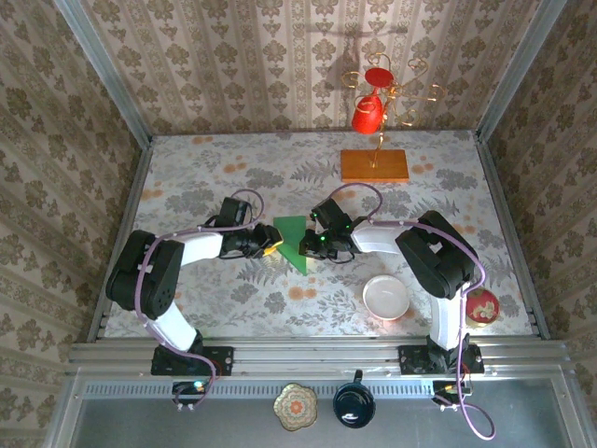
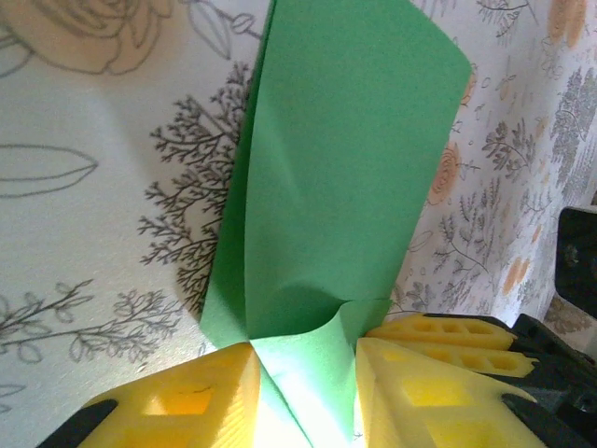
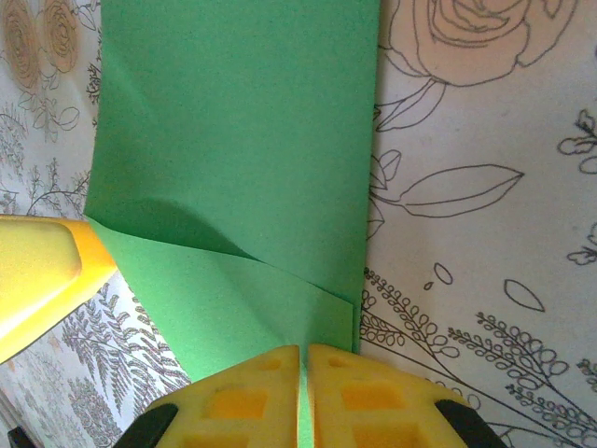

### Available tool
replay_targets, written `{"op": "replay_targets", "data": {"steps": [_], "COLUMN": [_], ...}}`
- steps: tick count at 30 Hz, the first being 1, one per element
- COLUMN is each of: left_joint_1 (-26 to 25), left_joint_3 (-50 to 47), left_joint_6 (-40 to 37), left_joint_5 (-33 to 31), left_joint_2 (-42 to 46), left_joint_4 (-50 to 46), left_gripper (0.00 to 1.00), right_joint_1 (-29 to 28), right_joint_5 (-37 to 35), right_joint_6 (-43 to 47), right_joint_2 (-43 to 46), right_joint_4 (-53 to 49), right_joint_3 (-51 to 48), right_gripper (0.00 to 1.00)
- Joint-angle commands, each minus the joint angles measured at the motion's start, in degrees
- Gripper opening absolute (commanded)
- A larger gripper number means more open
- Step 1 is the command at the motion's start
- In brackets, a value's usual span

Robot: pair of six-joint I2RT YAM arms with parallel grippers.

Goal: Fold a paper plane with a square sheet of paper (pick it up from the middle)
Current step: Fourth fold the wing at the center of the table.

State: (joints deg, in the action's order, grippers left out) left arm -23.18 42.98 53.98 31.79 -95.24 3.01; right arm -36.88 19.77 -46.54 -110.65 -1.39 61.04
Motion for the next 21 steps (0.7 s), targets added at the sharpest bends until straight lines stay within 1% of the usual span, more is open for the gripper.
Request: {"op": "replay_targets", "data": {"steps": [1, 8, 9, 12, 16, 21], "left_joint_1": [0.0, 0.6, 0.7, 1.2, 1.9, 2.4], "left_joint_3": [1.8, 0.8, 0.7, 1.1, 1.8, 2.7], "left_joint_6": [-1.7, -2.3, -2.8, -6.0, -10.0, -12.8], "left_joint_5": [1.6, 4.7, 6.5, 7.3, 9.8, 13.0], "left_joint_2": [-1.3, -1.4, -1.5, -2.0, -3.2, -5.4], "left_joint_4": [-0.1, 5.4, 5.8, 5.5, 5.4, 5.2], "left_gripper": [0.35, 0.35, 0.35, 0.35, 0.35, 0.35], "right_joint_1": [0.2, 0.5, 0.5, 0.7, 0.8, 1.0], "right_joint_5": [-0.7, -0.9, -0.8, -0.9, -0.6, -0.2], "right_joint_6": [-0.4, -0.3, -0.4, -0.3, -0.2, 0.0], "right_joint_2": [-1.1, -1.3, -1.2, -1.3, -1.0, -0.8], "right_joint_4": [-0.4, -0.6, -0.6, -0.5, -0.2, 0.2], "right_joint_3": [0.9, 0.5, 0.4, 0.3, 0.1, 0.0], "right_gripper": [0.14, 0.13, 0.13, 0.13, 0.13, 0.13]}}
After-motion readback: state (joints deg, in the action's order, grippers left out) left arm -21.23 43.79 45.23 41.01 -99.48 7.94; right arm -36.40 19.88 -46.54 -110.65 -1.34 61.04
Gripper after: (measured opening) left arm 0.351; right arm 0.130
